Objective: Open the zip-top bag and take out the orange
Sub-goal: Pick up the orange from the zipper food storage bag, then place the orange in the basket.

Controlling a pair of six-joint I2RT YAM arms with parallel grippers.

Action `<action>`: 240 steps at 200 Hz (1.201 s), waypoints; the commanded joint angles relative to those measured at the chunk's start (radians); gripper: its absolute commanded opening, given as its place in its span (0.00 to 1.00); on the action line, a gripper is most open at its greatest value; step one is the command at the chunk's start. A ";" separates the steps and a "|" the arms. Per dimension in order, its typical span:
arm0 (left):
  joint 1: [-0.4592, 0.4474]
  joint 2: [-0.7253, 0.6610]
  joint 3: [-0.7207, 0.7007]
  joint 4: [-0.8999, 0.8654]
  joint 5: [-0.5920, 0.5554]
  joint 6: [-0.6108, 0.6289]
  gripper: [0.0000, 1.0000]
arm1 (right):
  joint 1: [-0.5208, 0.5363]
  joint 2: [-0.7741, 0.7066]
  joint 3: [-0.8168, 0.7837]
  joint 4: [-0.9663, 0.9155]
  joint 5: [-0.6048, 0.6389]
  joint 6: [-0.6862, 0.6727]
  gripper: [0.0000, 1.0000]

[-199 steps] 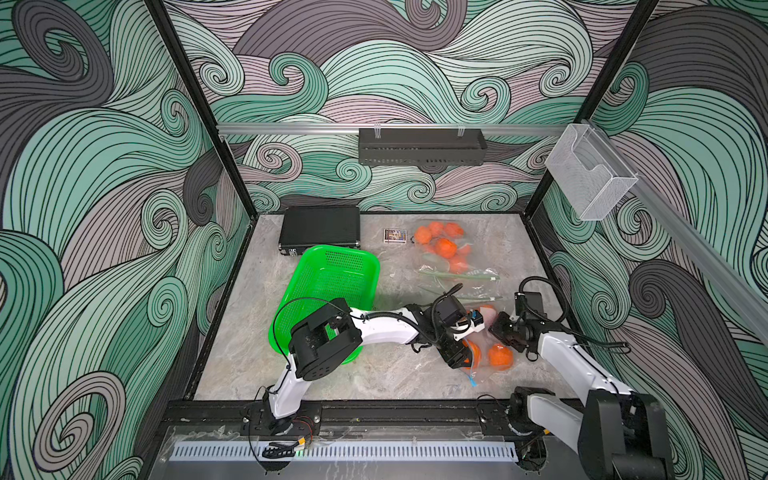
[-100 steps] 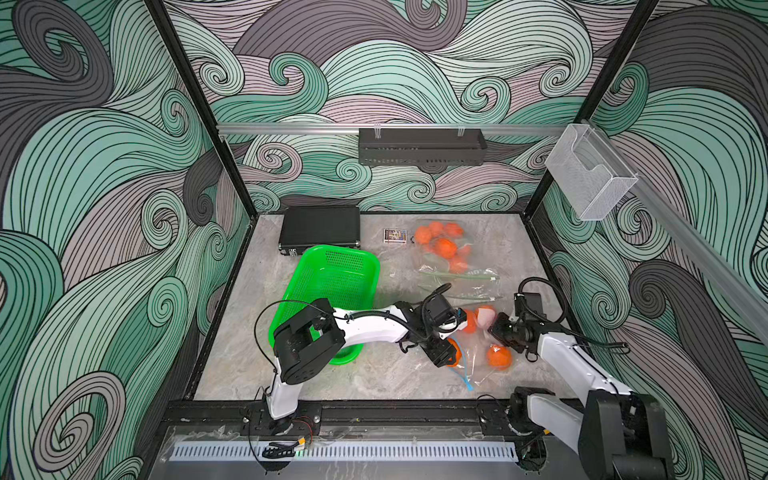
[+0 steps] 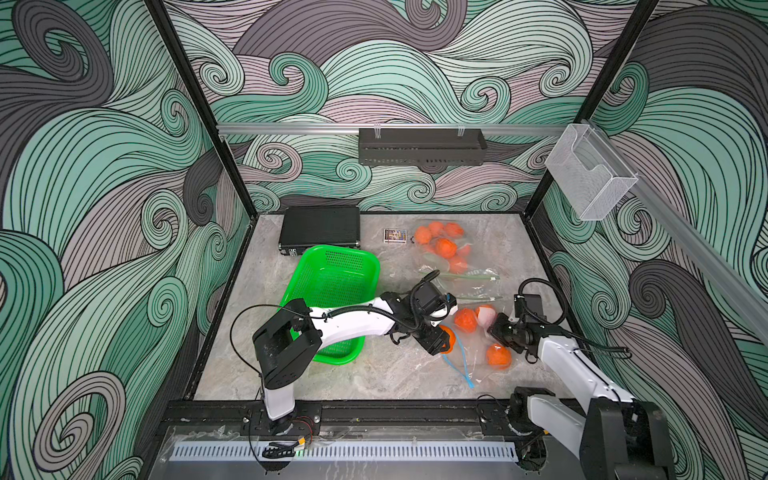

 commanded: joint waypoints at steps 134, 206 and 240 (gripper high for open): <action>0.681 -0.302 -0.143 -0.207 -0.459 -0.240 0.50 | 0.013 -0.029 -0.013 0.009 -0.006 -0.007 0.03; 0.851 0.001 -0.002 -0.203 -0.468 -0.287 0.47 | 0.017 -0.035 -0.016 0.009 -0.002 -0.007 0.03; 0.892 0.055 0.026 -0.188 -0.501 -0.318 0.50 | 0.018 -0.036 -0.015 0.007 0.000 -0.009 0.03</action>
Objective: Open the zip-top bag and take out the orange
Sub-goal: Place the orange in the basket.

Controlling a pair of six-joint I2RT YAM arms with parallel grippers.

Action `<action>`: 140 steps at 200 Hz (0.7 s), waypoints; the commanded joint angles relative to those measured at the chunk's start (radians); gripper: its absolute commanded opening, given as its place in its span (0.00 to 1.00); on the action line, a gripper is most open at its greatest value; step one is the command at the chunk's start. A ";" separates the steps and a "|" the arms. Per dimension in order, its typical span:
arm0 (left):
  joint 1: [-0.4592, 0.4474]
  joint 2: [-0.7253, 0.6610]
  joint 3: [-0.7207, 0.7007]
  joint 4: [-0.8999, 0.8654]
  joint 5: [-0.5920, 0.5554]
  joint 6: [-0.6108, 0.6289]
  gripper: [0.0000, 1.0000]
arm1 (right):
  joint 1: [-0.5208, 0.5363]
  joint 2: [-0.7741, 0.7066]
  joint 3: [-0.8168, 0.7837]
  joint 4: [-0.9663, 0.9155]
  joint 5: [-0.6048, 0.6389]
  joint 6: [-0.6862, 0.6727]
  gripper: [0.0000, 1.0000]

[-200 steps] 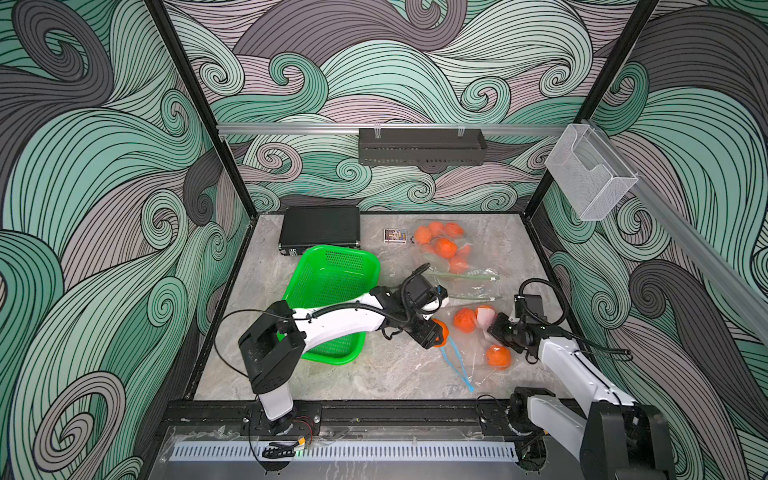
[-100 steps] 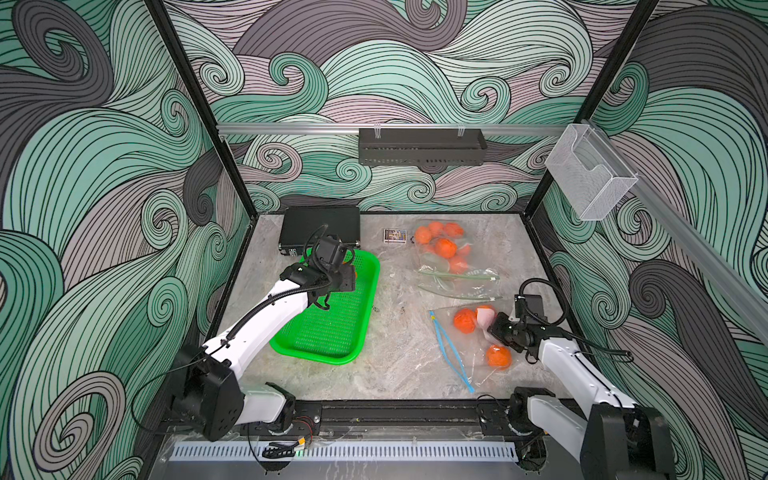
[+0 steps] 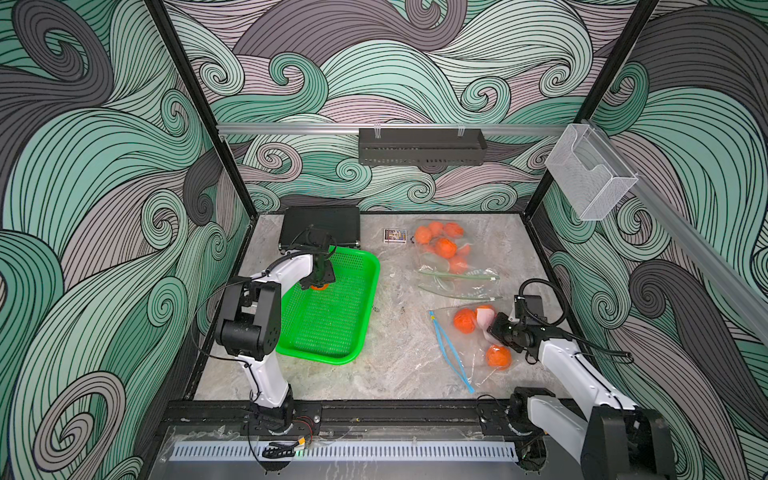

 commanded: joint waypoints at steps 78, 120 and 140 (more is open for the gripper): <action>0.056 0.062 0.057 0.036 -0.040 -0.094 0.67 | 0.011 -0.012 -0.008 -0.006 0.011 -0.004 0.04; 0.055 0.017 0.035 0.060 0.063 -0.053 0.76 | 0.012 -0.017 -0.010 -0.006 0.010 -0.003 0.05; 0.056 -0.029 0.029 0.064 0.082 -0.045 0.80 | 0.013 -0.020 -0.011 -0.006 0.012 -0.004 0.05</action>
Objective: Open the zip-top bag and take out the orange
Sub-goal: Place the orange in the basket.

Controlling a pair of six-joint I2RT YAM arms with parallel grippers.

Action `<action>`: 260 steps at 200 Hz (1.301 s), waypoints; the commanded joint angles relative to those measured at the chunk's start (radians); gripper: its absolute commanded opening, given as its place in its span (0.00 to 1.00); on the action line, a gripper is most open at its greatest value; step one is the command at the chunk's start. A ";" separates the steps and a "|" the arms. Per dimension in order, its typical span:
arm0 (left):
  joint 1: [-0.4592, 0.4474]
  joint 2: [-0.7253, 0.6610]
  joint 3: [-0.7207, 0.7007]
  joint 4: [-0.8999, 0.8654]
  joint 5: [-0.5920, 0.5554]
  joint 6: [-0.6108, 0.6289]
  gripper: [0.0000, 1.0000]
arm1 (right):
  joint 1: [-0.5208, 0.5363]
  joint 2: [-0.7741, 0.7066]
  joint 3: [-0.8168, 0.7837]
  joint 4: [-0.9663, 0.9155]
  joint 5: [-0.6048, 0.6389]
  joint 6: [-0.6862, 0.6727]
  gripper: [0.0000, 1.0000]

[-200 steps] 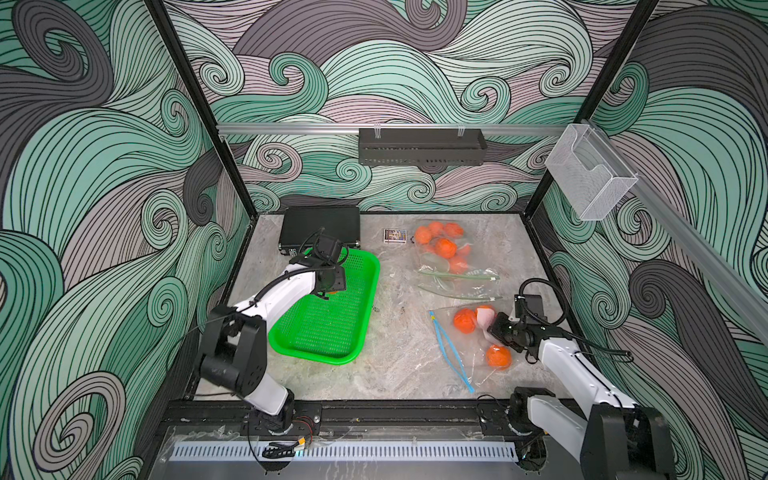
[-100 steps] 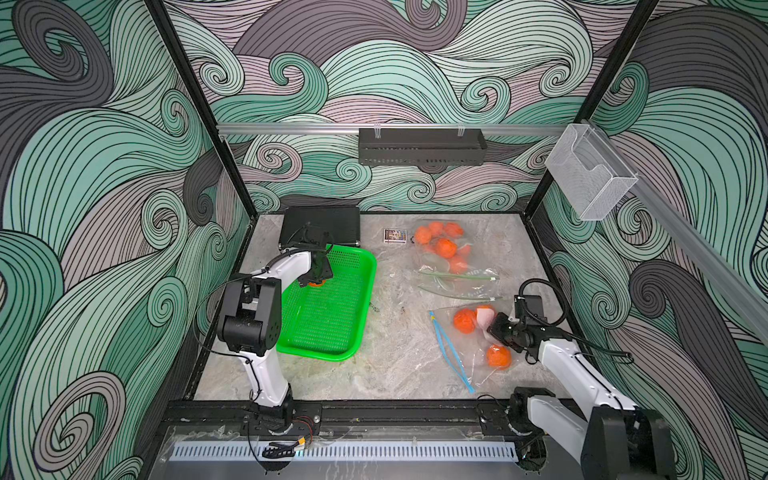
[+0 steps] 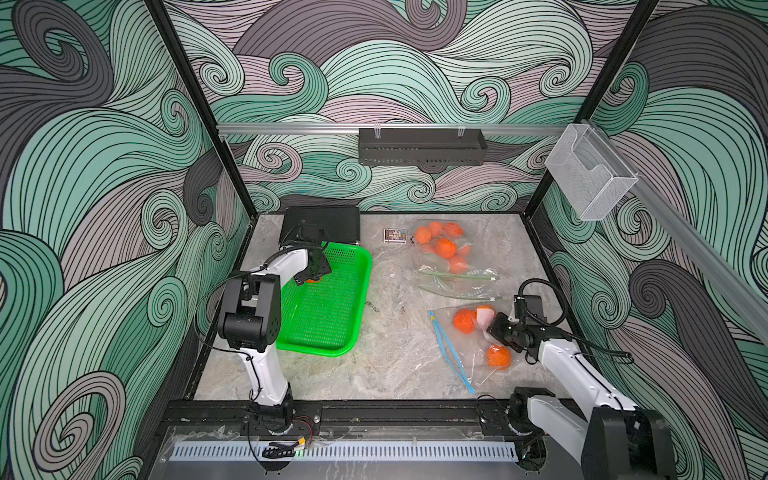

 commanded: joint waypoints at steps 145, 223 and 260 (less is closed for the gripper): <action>-0.020 -0.261 -0.228 0.018 0.207 0.037 0.14 | 0.007 -0.030 -0.016 -0.009 0.021 0.001 0.07; -0.010 -0.067 -0.112 0.038 -0.055 0.033 0.06 | 0.010 -0.038 -0.018 -0.007 0.023 -0.001 0.08; 0.005 -0.002 -0.069 0.075 -0.037 0.040 0.06 | 0.010 -0.037 -0.018 -0.008 0.022 -0.001 0.08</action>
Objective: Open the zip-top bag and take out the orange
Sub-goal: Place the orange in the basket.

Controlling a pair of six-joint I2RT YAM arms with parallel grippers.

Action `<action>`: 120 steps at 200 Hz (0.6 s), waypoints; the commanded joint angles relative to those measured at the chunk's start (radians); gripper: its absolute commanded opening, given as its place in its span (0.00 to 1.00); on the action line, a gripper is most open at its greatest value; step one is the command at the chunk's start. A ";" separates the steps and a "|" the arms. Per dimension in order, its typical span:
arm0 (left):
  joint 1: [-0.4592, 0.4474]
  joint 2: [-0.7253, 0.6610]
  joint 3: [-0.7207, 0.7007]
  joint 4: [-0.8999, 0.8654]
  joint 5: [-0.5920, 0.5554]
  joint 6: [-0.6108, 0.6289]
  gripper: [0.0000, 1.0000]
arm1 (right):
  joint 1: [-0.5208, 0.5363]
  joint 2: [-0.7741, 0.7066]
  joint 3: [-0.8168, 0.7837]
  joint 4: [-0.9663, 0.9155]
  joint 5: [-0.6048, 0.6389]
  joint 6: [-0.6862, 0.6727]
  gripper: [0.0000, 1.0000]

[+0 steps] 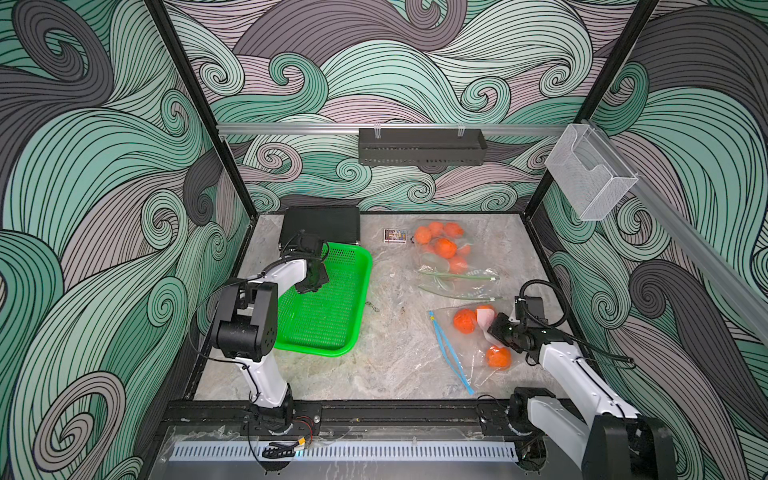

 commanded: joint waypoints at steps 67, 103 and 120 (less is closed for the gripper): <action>0.014 0.011 0.036 0.028 0.022 0.014 0.24 | 0.009 -0.008 -0.009 -0.006 0.015 -0.001 0.08; -0.006 -0.154 -0.046 0.030 0.171 -0.017 0.34 | 0.008 -0.004 -0.007 -0.005 0.012 -0.003 0.08; -0.059 -0.254 -0.085 0.038 0.257 -0.013 0.32 | 0.009 -0.003 -0.006 -0.005 0.011 -0.002 0.08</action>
